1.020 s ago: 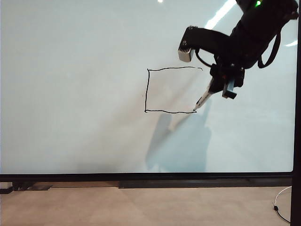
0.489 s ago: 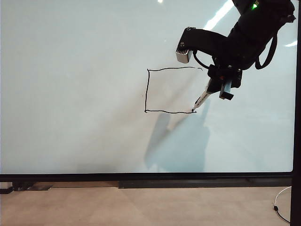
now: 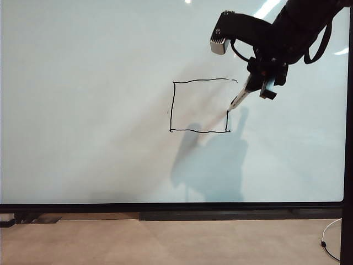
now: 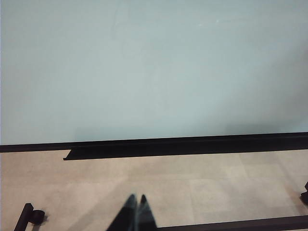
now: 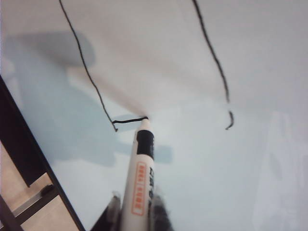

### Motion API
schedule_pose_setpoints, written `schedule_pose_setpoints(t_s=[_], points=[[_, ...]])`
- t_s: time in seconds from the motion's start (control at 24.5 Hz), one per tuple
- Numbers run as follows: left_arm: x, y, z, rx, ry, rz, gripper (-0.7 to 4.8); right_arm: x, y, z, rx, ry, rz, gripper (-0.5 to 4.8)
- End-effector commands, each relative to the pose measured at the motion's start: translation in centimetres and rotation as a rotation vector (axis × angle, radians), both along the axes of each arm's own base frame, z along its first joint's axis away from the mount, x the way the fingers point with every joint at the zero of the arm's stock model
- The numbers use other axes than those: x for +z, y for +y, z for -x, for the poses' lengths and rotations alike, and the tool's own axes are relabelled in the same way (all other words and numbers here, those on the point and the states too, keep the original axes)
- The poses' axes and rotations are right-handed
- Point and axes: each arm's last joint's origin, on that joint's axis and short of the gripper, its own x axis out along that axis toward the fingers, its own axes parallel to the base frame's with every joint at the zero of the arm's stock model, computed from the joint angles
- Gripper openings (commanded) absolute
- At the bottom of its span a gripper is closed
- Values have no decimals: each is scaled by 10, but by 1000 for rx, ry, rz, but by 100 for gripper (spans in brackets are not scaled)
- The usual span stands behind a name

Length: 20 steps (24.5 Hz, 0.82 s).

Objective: Pick up the pen on the shelf to the right of the whiteboard and draw a rectangle.

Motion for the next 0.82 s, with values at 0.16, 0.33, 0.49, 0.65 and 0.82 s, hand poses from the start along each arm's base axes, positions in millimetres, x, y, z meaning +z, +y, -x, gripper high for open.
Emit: schedule_pose_setpoints(t_s=[0.16, 0.33, 0.49, 0.65, 0.82], points=[[2, 0, 0, -1, -10, -1, -5, 24, -3, 3, -20, -100, -44, -7], [2, 0, 0, -1, -9, -1, -5, 39, -1, 1, -23, -113, -48, -6], [2, 0, 0, -1, -9, -1, -5, 50, -1, 0, -24, -133, -49, -6], [2, 0, 0, -1, -10, -1, -5, 55, -2, 1, -25, -144, -51, -6], [2, 0, 0, -1, -10, -1, -5, 59, -3, 4, -29, -156, -52, -6]])
